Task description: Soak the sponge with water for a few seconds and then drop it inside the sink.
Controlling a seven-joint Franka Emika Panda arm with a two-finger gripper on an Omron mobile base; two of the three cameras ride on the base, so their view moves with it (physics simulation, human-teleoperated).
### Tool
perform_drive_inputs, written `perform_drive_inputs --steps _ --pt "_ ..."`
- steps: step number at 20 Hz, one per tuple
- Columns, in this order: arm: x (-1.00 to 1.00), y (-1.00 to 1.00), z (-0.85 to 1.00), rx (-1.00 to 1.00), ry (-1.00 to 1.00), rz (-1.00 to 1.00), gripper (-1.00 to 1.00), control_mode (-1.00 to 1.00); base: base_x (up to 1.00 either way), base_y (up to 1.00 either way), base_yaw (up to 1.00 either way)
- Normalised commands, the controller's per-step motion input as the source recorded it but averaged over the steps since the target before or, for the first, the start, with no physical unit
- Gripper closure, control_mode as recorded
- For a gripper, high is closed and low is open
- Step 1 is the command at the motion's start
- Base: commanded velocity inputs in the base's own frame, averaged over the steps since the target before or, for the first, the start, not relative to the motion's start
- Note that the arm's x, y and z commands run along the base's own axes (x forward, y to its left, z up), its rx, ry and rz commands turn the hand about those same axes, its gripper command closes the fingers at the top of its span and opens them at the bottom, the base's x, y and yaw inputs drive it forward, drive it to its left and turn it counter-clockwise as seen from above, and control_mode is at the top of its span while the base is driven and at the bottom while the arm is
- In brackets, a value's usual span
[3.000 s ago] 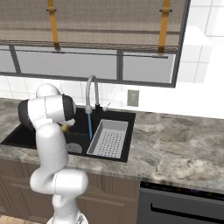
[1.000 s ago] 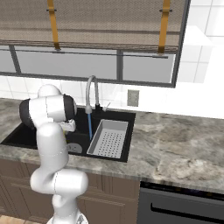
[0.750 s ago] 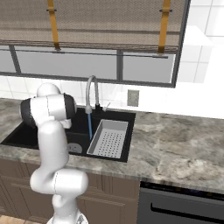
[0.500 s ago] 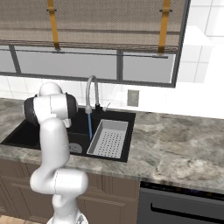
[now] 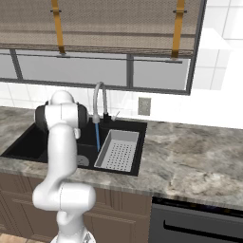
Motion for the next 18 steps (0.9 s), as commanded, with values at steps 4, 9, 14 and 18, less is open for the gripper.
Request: perform_drive_inputs --steps 4,9,14,18 --pt "0.28 0.08 -0.07 0.00 0.08 0.00 1.00 -1.00 0.00 0.00 0.00" --pt "0.06 0.19 0.00 0.00 0.02 0.00 1.00 -1.00 0.00 0.00 0.00" --pt "0.00 0.19 -0.01 0.00 0.00 0.00 1.00 -1.00 0.00 0.00 0.00" --pt "0.00 0.05 -0.11 0.00 0.00 0.00 1.00 -1.00 0.00 0.00 0.00"
